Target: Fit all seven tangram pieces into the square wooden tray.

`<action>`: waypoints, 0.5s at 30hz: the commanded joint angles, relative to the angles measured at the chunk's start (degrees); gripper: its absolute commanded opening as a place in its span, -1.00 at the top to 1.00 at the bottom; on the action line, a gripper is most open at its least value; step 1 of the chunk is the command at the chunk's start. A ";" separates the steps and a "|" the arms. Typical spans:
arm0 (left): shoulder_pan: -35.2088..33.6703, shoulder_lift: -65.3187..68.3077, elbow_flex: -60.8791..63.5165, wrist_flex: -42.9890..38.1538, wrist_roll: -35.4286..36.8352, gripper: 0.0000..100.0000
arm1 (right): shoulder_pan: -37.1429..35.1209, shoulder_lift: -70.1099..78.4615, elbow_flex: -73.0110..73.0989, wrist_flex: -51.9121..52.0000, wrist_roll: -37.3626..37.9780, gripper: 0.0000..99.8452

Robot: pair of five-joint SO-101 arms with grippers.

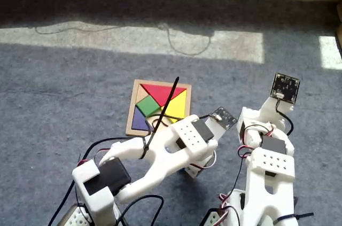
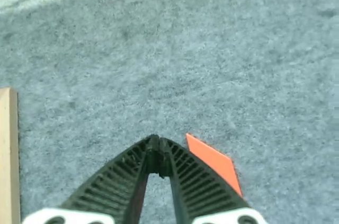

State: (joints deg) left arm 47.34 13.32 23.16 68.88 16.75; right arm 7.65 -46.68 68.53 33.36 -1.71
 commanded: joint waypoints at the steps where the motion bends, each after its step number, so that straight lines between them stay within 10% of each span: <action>1: -0.92 -0.40 -1.01 0.97 -0.79 0.78 | -0.48 -1.36 -0.75 -1.19 0.09 0.98; 15: -7.08 -19.12 9.63 -2.73 -3.52 0.88 | -0.92 -1.36 -0.92 -1.19 0.18 0.98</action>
State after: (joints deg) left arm 44.18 0.84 32.04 67.21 15.69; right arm 7.38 -46.68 68.53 33.36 -1.71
